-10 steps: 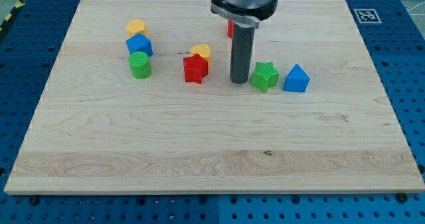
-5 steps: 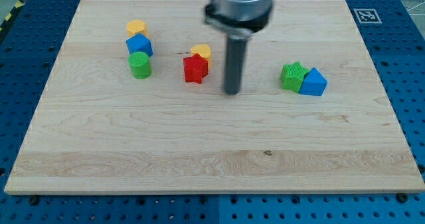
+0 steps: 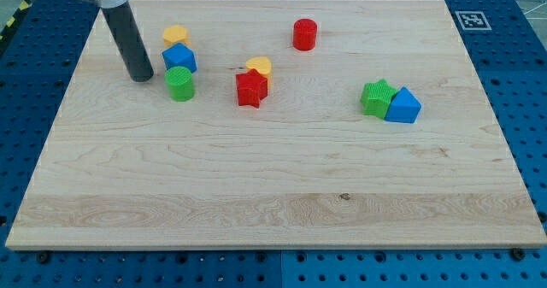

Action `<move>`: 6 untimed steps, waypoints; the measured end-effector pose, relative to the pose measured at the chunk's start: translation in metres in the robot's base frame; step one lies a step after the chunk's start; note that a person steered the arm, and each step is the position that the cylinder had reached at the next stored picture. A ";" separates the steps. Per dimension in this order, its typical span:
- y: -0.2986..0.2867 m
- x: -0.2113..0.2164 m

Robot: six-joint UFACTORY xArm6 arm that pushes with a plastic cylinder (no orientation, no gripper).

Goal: Slide the green circle to the right

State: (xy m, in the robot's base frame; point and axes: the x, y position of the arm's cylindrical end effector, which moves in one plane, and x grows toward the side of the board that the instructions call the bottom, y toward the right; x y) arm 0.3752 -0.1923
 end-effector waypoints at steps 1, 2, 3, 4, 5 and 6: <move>0.028 0.014; 0.066 0.040; 0.105 0.065; 0.141 0.091; 0.173 0.104; 0.190 0.104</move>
